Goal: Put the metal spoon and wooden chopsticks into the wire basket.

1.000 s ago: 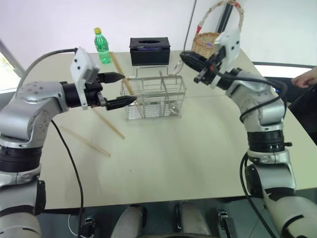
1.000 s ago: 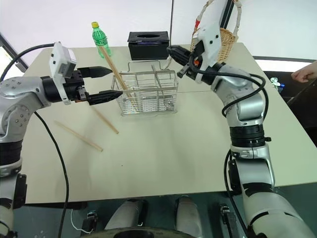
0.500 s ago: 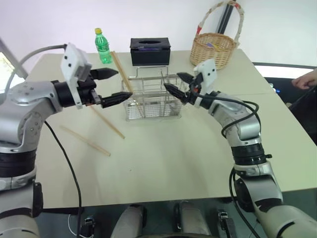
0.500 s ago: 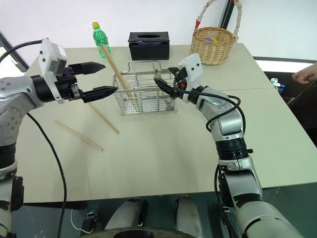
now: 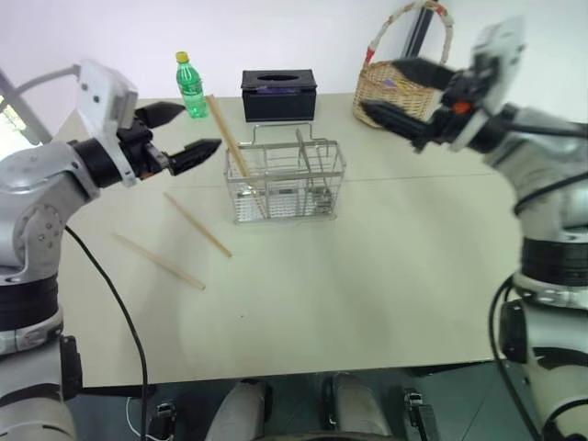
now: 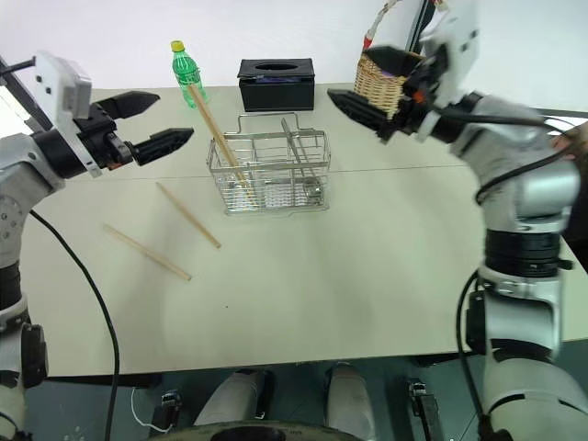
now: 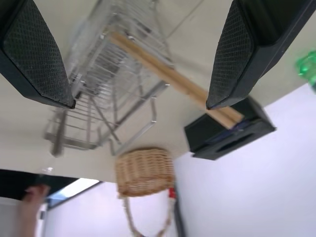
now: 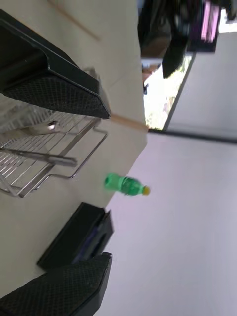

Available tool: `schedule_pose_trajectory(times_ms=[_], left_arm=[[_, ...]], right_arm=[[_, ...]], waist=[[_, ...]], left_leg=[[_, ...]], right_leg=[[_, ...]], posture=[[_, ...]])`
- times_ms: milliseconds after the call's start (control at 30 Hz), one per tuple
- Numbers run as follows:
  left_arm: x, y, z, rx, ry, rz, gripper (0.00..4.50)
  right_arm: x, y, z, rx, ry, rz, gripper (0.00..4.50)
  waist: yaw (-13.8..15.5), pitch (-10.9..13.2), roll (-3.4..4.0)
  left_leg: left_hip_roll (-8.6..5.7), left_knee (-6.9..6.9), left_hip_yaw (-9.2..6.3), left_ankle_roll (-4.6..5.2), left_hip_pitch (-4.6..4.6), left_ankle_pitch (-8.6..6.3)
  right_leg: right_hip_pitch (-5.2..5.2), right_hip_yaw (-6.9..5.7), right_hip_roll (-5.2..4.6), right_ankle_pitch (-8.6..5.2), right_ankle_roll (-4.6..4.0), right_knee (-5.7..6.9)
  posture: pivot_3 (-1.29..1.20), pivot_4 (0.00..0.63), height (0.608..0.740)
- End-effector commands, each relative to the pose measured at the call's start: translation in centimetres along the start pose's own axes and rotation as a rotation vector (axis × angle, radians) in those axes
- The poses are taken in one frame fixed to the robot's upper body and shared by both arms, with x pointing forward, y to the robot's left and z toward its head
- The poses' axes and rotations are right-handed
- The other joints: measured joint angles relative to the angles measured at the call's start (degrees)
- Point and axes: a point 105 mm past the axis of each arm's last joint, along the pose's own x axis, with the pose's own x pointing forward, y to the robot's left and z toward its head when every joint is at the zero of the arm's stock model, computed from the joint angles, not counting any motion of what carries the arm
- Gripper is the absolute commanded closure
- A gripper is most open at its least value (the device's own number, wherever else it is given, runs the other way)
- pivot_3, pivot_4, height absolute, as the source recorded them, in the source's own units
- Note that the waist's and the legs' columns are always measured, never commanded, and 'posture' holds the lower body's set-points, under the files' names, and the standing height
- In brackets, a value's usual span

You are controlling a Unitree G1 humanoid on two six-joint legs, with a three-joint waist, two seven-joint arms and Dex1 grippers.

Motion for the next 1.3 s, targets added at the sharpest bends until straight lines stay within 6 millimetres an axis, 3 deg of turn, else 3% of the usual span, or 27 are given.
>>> schedule_pose_trajectory(times_ms=[33, 233, 333, 500, 833, 1000, 1300], left_arm=[[-1.1, 1.8, 1.9, -0.017, -0.056, 0.128, 0.00], [-3.0, 7.1, -0.5, -0.212, 0.078, 0.573, 0.00], [-5.8, 10.0, -4.7, -0.438, 0.252, 0.894, 0.00], [-8.7, 10.2, -9.8, -0.629, 0.471, 1.165, 0.00], [-6.7, 7.8, -14.8, -0.802, 0.653, 1.215, 0.00], [-4.9, 7.4, -15.8, -0.853, 0.671, 1.197, 0.00], [-3.3, 6.8, -18.2, -0.930, 0.729, 1.227, 0.00]], right_arm=[[-1.2, 2.2, 2.1, -0.020, -0.016, 0.151, 0.02], [-3.1, 5.5, 0.4, 0.023, 0.084, 0.295, 0.02], [-3.1, 6.2, -1.2, 0.034, 0.109, 0.283, 0.02], [-2.9, 7.3, -2.1, 0.068, 0.102, 0.290, 0.02], [-2.5, 8.7, -2.7, 0.127, 0.088, 0.296, 0.02], [-2.6, 9.6, -2.8, 0.154, 0.083, 0.285, 0.02], [-3.5, 10.7, -3.6, 0.189, 0.111, 0.252, 0.02]], waist=[[-0.1, 0.0, -0.01], [0.3, 0.0, -0.10], [0.4, -0.1, -0.14], [0.3, -0.1, -0.22], [2.5, -0.2, -0.65], [3.1, -0.1, -0.71], [3.1, -0.2, -0.74]], left_leg=[[0.00, 0.01, 0.02, 0.02, 0.01, -0.01], [0.02, 0.03, 0.01, 0.03, 0.03, -0.02], [0.00, 0.05, 0.00, 0.02, 0.06, -0.01], [0.00, 0.03, 0.03, -0.01, 0.07, 0.00], [-0.03, 0.09, 0.01, -0.23, 0.03, 0.01], [-0.01, 0.10, 0.03, -0.50, -0.05, 0.12], [-0.03, 0.12, 0.04, -0.51, -0.10, 0.09]], right_leg=[[0.01, 0.00, -0.01, 0.00, 0.00, -0.01], [0.06, -0.03, -0.02, 0.00, 0.02, -0.02], [0.10, -0.03, -0.02, 0.01, 0.04, 0.00], [0.04, -0.02, -0.02, 0.01, 0.05, 0.04], [0.06, -0.03, -0.06, 0.05, 0.10, 0.02], [-0.02, -0.04, -0.07, 0.05, 0.11, 0.02], [-0.04, -0.08, -0.10, 0.06, 0.13, 0.02]], posture=[[0.00, 0.150, 0.661], [0.00, 0.150, 0.661], [0.00, 0.150, 0.661], [0.00, 0.150, 0.661], [0.00, 0.150, 0.661], [0.00, 0.150, 0.661], [0.00, 0.150, 0.661]])
